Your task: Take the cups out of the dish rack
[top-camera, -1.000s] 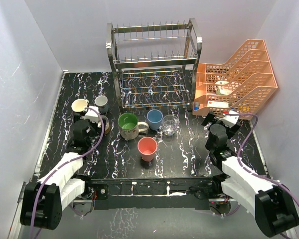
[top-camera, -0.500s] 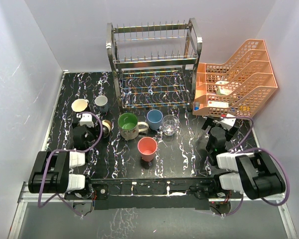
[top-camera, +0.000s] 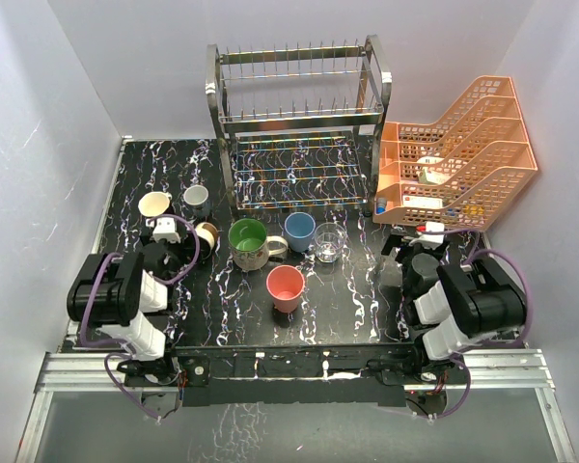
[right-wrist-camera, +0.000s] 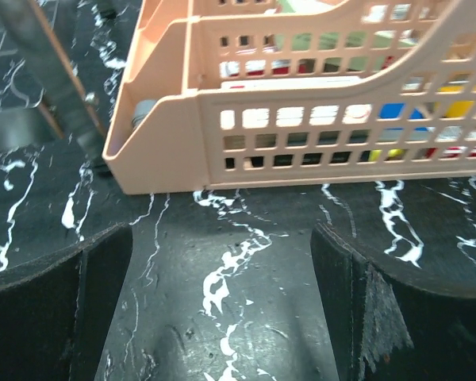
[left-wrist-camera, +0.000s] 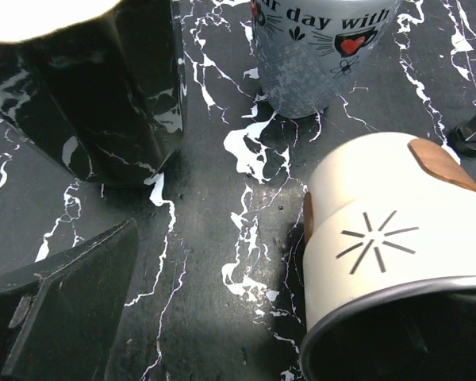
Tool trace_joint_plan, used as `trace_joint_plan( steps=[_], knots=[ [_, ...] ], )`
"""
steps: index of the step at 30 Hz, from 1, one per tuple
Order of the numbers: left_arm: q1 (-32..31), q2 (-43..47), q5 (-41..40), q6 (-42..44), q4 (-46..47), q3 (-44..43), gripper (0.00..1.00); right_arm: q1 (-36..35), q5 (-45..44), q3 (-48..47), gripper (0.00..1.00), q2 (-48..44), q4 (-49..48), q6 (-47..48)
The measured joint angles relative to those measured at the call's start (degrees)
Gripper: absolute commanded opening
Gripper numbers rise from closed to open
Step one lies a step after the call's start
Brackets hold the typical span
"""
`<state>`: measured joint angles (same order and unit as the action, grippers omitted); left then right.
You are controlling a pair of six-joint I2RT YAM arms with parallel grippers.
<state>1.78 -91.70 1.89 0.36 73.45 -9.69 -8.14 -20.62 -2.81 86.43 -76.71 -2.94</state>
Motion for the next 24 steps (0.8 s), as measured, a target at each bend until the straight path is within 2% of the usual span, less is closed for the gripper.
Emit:
trace_joint_plan(
  steps=[4, 13, 17, 21, 24],
  knots=[
    [0.04, -4.24, 0.72, -0.42, 4.50, -0.07, 0.97, 0.46, 4.85, -1.29, 0.98, 5.09, -2.05, 1.60],
    [0.37, -4.04, 3.58, 0.20, -1.18, -4.52, 0.97, 3.19, 8.39, -7.28, 0.98, 5.03, 3.56, 1.25],
    [0.37, -0.39, 5.29, 0.66, -7.87, -5.29, 0.97, 3.39, 9.35, -7.28, 0.98, 5.03, 4.76, 1.27],
    [0.74, 5.81, 7.54, 1.22, -18.47, -10.88, 0.97, 3.39, 10.16, -7.26, 0.98, 5.03, 4.94, 1.29],
    [0.81, 9.38, 9.55, 2.45, -21.88, -14.29, 0.97, 3.39, 10.40, -7.26, 0.98, 5.03, 4.94, 1.29]
  ],
)
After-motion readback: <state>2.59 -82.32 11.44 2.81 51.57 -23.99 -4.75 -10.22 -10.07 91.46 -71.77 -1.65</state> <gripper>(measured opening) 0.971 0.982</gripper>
